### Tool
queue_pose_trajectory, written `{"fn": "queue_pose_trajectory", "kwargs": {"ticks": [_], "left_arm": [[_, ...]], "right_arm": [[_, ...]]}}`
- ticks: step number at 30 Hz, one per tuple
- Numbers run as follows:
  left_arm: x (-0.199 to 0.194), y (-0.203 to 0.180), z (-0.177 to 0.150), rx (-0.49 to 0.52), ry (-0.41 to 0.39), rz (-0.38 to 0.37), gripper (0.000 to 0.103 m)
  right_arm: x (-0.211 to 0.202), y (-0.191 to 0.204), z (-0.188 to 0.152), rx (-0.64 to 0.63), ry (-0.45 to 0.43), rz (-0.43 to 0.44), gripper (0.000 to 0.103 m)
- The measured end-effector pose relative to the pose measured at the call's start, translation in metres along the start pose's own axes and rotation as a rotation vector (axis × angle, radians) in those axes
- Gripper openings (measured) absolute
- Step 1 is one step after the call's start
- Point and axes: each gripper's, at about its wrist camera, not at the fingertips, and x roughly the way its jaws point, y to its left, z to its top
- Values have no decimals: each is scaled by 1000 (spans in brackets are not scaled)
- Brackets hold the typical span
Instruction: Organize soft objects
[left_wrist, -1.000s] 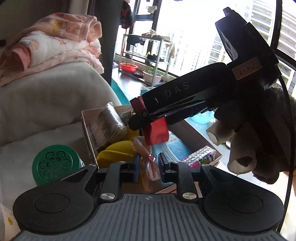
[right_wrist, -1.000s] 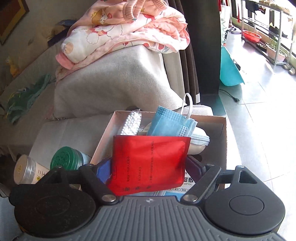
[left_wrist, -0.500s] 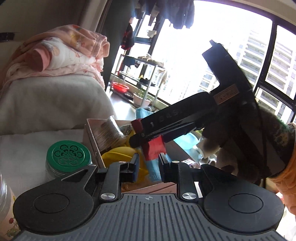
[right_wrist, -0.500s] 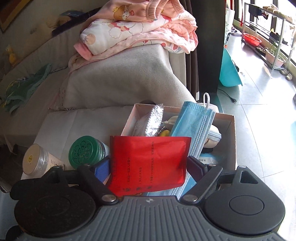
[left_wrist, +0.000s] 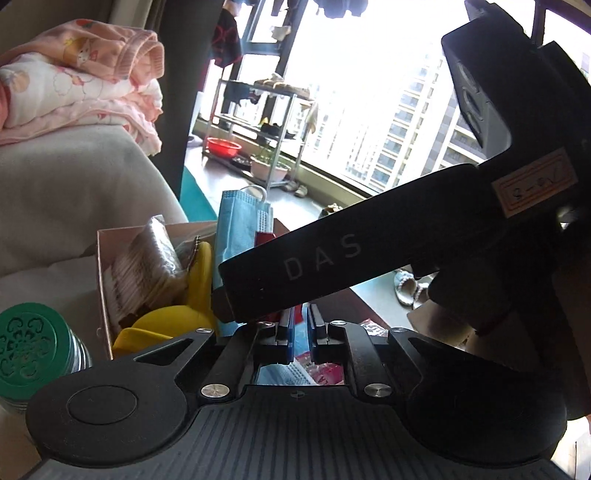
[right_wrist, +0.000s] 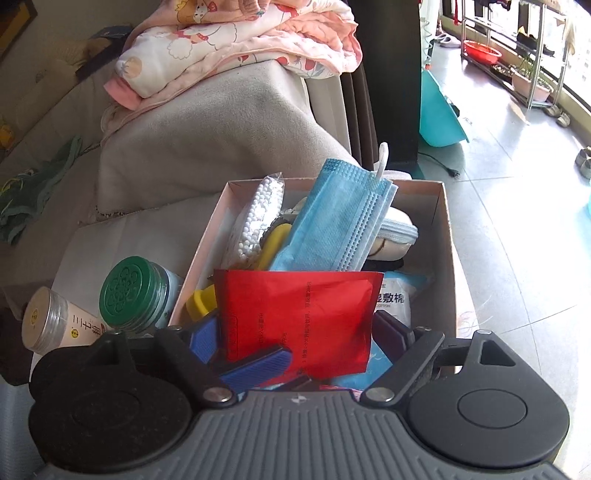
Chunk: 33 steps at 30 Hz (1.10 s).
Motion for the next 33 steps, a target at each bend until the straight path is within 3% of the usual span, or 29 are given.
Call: {"fn": "queue_pose_trajectory", "kwargs": {"ticks": [2, 6, 11, 16, 21, 24, 27, 29, 31, 33], "left_arm": [[6, 5, -3, -1, 30, 56, 17], [-6, 23, -9, -108, -1, 1, 15], [-49, 13, -10, -42, -52, 4, 18], [-94, 13, -21, 2, -92, 75, 18], [-134, 17, -55, 33, -43, 153, 18], [-156, 17, -90, 28, -1, 242, 18], [-167, 19, -121, -19, 37, 366, 18], [-166, 20, -135, -47, 61, 433, 18], [-160, 23, -144, -75, 105, 451, 18], [-157, 19, -149, -67, 96, 459, 21]], "right_arm": [[-14, -1, -4, -9, -59, -26, 85], [-44, -3, -10, 15, -194, -42, 85], [-60, -7, -10, 89, -211, 57, 85], [-80, -3, -22, 81, -264, 167, 85], [-106, -4, -55, 106, -322, 261, 85], [-118, 0, -92, 112, -365, 219, 85], [-111, 22, -134, 57, -376, 100, 85], [-93, 41, -159, 13, -347, 10, 85], [-69, 57, -181, -26, -285, -68, 85], [-49, 67, -194, -52, -235, -94, 85]]}}
